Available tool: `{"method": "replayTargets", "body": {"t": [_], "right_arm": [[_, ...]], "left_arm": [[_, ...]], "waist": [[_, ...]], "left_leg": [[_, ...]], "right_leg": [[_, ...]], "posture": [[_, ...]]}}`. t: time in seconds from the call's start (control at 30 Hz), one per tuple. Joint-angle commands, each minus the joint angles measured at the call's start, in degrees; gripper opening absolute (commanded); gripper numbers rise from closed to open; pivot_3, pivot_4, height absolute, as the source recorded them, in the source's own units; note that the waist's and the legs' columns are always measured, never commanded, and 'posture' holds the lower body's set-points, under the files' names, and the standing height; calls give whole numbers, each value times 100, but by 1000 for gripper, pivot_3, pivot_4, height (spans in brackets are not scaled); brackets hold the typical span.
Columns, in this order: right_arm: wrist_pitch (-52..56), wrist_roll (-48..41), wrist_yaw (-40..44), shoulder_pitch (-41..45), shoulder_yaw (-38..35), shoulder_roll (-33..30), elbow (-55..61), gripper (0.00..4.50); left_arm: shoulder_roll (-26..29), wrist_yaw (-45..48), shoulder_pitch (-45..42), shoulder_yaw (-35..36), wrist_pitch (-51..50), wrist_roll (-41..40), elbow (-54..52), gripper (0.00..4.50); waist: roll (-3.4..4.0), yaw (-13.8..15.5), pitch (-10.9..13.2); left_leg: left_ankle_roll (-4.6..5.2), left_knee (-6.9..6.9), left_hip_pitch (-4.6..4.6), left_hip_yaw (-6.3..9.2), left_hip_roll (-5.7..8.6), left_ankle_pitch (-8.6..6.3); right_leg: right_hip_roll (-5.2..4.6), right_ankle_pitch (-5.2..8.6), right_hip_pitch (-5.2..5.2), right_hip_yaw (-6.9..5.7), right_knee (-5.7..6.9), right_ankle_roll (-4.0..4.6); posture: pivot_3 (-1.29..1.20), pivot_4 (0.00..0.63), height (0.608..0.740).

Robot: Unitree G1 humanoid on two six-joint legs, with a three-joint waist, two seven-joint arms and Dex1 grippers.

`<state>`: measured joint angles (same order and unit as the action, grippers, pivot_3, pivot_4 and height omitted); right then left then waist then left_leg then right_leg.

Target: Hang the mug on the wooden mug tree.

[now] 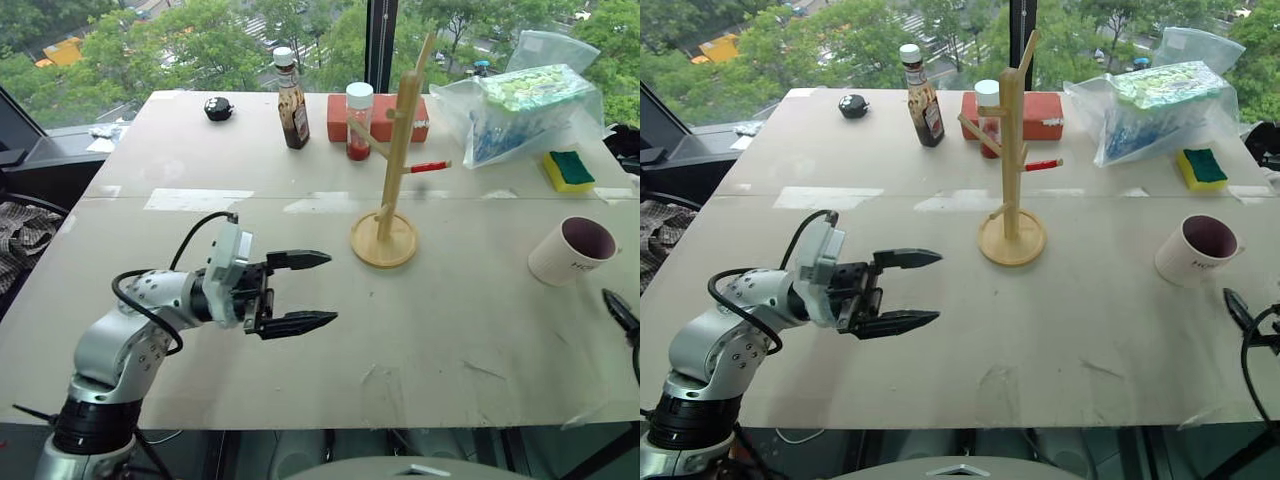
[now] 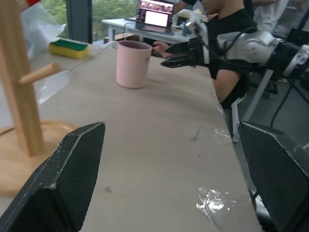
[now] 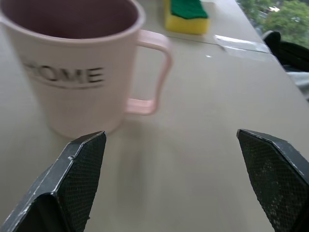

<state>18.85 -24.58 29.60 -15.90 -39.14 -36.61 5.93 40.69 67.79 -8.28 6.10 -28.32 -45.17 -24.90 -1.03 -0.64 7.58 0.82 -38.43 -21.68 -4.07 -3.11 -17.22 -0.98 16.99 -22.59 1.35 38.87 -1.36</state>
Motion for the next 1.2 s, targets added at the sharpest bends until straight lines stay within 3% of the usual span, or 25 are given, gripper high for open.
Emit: {"method": "replayTargets", "body": {"t": [0.03,0.23,0.3,0.4,0.97,1.2], "right_arm": [[-126,154,-135,424,-114,-257,-556,4380],[-308,176,240,1150,222,-444,-1308,4380],[-374,225,290,1342,343,-481,-1539,3707],[-488,291,411,1573,515,-536,-1811,2356],[-845,307,978,2527,957,-548,-2846,2356],[-1382,510,1233,3356,1387,-479,-3997,2356]], "left_arm": [[-24,-50,-73,12,-8,-147,-197,4500],[-17,-19,-67,20,27,-130,-187,4500],[-15,2,-63,26,58,-101,-157,4500],[7,28,-19,73,94,-84,-150,4500],[117,8,320,263,169,-99,-275,4500],[154,12,362,309,190,-84,-253,4500]], "waist": [[1,-23,1],[3,-15,0],[4,-9,1],[4,1,1],[8,-15,3],[9,-23,4]], "left_leg": [[0,1,1,-2,1,0],[0,0,4,-3,0,0],[0,0,3,-3,0,0],[0,0,1,-2,0,0],[-1,0,3,-6,-2,0],[-1,0,4,-7,-2,1]], "right_leg": [[1,0,-1,5,0,0],[3,0,-1,11,0,0],[2,0,-1,10,0,0],[1,0,-2,8,-2,-1],[0,0,-3,11,-1,0],[0,-1,-3,12,0,0]], "posture": [[0,150,740],[0,150,740],[0,150,740],[0,150,740],[0,150,740],[0,150,740]]}}
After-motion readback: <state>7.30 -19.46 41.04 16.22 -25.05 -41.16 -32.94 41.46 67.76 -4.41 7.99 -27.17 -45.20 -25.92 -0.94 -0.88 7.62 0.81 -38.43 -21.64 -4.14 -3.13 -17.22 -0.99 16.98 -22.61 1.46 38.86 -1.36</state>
